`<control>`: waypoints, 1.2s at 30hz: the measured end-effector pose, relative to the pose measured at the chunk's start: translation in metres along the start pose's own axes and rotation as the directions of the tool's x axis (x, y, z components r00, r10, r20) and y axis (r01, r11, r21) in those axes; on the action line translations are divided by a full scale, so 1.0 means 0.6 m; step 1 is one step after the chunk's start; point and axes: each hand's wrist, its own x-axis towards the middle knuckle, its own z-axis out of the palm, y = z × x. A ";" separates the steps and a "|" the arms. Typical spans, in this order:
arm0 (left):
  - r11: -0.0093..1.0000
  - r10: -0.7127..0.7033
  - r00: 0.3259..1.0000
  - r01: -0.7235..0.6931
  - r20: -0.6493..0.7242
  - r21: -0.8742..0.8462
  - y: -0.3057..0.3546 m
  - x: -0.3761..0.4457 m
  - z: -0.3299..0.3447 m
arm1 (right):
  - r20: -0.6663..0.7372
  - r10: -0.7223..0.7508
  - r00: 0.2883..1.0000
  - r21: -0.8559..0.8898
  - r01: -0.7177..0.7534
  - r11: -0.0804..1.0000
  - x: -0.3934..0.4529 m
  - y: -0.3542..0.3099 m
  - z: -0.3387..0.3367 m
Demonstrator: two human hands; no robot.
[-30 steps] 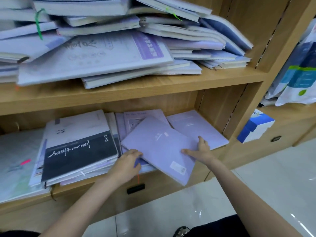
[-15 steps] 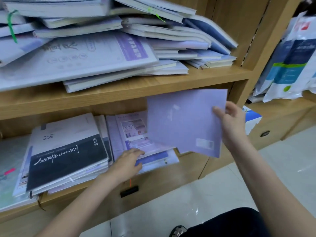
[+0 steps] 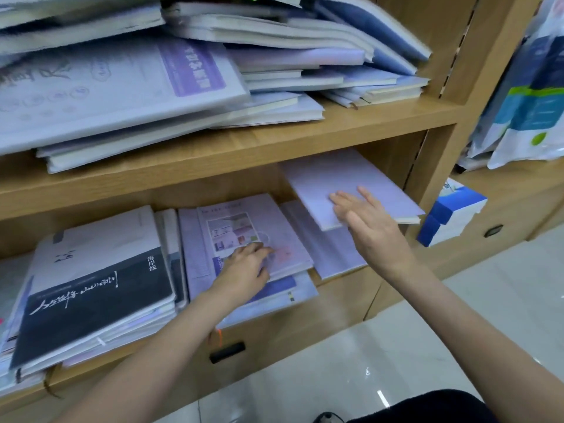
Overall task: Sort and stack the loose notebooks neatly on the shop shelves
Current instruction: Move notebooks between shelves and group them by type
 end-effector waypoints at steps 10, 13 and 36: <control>0.998 0.044 0.999 -0.044 0.012 0.041 0.049 0.046 0.037 | 0.513 0.742 0.431 0.180 -0.899 0.398 -0.141 0.034 0.003; 0.997 0.028 0.997 -0.033 0.068 0.074 0.085 0.063 0.051 | 0.488 0.872 -0.032 0.172 -0.976 -0.132 -0.153 0.049 0.006; 0.910 0.106 0.993 -0.120 0.059 0.397 0.121 0.104 0.083 | 0.498 0.856 -0.136 0.046 -0.982 -0.183 -0.127 0.084 0.058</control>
